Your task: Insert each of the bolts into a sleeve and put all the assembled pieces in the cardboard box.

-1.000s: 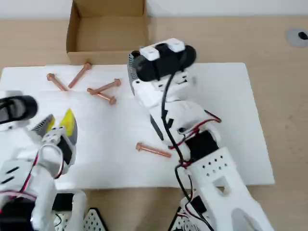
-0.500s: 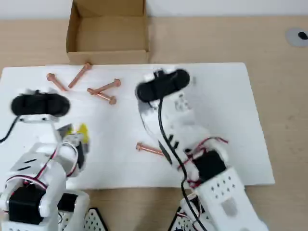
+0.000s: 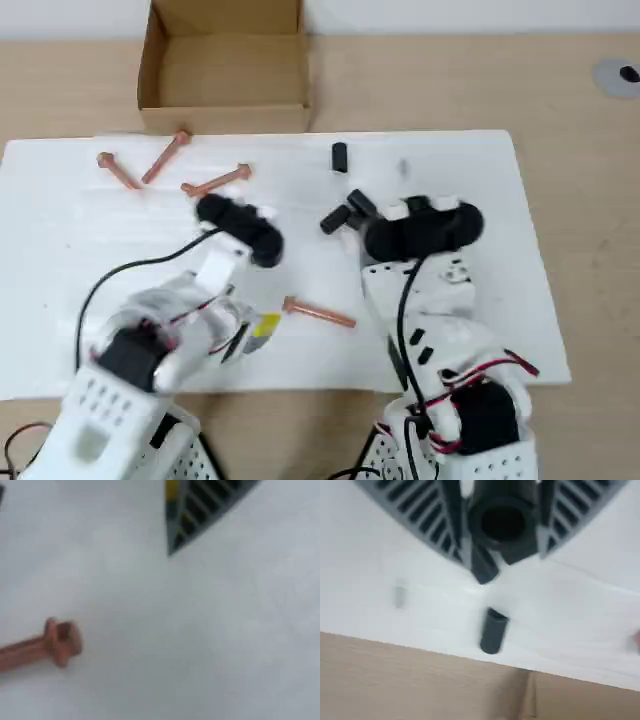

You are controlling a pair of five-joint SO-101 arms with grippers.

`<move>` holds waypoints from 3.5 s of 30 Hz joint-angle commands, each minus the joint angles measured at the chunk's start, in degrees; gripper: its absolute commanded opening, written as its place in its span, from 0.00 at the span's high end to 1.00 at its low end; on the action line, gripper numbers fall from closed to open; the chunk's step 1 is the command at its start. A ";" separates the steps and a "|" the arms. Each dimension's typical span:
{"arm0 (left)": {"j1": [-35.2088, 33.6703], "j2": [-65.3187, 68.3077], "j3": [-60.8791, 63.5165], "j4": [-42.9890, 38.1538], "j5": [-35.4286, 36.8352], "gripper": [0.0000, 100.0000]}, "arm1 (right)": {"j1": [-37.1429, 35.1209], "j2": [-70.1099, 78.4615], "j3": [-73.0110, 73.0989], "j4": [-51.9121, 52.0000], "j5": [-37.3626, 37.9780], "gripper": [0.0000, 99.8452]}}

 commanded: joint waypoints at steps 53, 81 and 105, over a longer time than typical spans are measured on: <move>4.13 57.71 -20.22 -28.22 -39.56 0.93 | 21.67 -1.98 -9.45 -0.97 0.44 0.99; -12.04 46.64 -53.71 -2.99 -14.95 0.99 | 21.67 -2.07 -10.07 -1.14 0.18 0.99; -31.21 37.05 -26.55 6.07 -78.51 0.98 | 21.49 -1.98 -9.45 -4.31 0.09 0.99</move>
